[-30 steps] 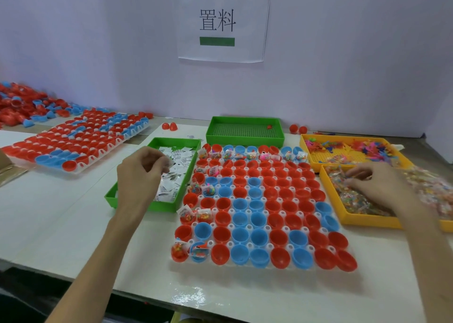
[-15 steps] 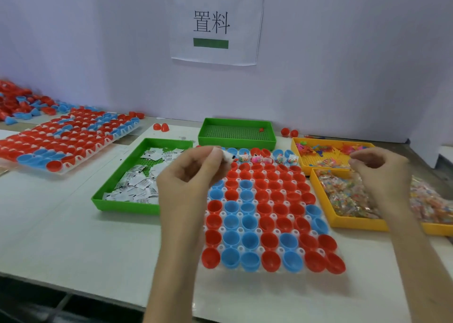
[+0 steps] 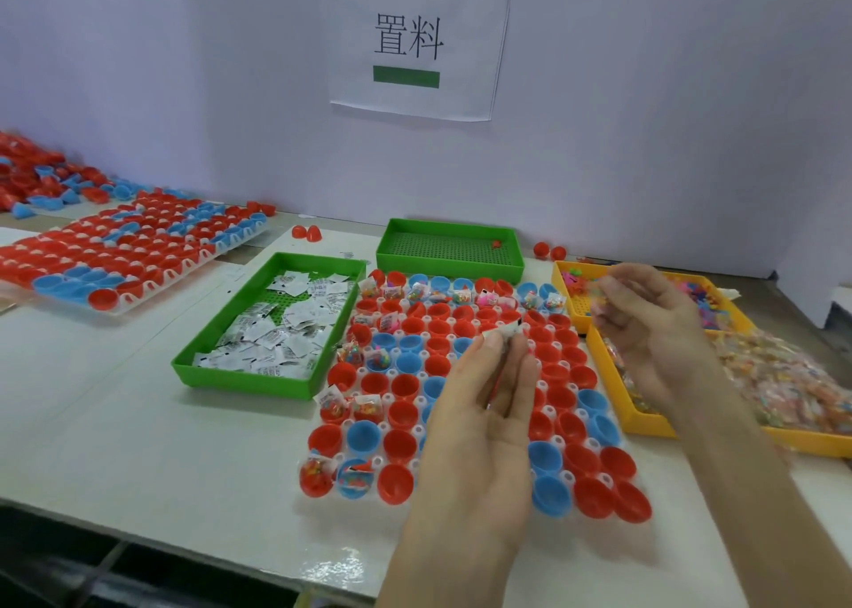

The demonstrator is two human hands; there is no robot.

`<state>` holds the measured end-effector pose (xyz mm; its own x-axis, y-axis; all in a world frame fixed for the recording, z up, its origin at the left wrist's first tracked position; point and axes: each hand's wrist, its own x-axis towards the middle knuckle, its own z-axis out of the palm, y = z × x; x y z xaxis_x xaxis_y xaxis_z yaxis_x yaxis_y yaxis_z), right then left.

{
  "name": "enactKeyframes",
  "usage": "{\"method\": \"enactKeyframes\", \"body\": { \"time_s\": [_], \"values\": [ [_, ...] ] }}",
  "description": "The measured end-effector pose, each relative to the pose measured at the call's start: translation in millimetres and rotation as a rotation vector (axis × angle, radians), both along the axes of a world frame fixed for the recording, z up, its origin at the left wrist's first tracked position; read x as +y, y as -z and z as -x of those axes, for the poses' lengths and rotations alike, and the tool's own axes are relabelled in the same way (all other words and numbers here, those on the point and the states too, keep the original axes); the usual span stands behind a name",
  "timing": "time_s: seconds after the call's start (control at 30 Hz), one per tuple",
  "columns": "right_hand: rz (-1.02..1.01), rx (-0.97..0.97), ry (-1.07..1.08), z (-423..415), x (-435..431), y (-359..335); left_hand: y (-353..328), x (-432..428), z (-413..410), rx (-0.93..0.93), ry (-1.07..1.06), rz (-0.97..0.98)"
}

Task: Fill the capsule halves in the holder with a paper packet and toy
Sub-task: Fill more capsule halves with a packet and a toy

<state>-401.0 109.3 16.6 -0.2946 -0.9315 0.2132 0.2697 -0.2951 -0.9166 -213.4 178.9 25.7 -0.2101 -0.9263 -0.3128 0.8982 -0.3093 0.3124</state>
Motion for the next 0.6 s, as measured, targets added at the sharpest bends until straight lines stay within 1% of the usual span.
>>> {"method": "enactKeyframes", "body": {
  "time_s": [0.1, 0.17, 0.27, 0.33, 0.4, 0.53, 0.6],
  "values": [
    [0.110, 0.062, -0.273, -26.7, 6.5, -1.4, 5.5, 1.4, 6.1, -0.011, -0.017, -0.057],
    [0.174, 0.173, -0.356, -40.9, 10.3, -0.1, 7.3, 2.0, 9.6, -0.026, -0.051, -0.081],
    [0.229, 0.391, -0.295, -53.9, 11.7, 6.0, 8.3, 0.7, 13.4, -0.052, -0.133, -0.120],
    [0.235, 0.470, -0.269, -58.8, 10.8, 9.4, 9.2, -1.1, 14.2, -0.045, -0.164, -0.133],
    [0.219, 0.511, -0.259, -59.7, 10.8, 11.3, 10.8, -2.1, 14.9, -0.042, -0.168, -0.123],
    [0.196, 0.527, -0.289, -57.7, 15.1, 5.4, 15.5, 0.6, 16.2, -0.093, -0.166, -0.113],
    [0.182, 0.555, -0.213, -51.2, 11.5, -0.4, 18.9, 0.7, 13.7, -0.130, -0.152, -0.127]
  ]
}}
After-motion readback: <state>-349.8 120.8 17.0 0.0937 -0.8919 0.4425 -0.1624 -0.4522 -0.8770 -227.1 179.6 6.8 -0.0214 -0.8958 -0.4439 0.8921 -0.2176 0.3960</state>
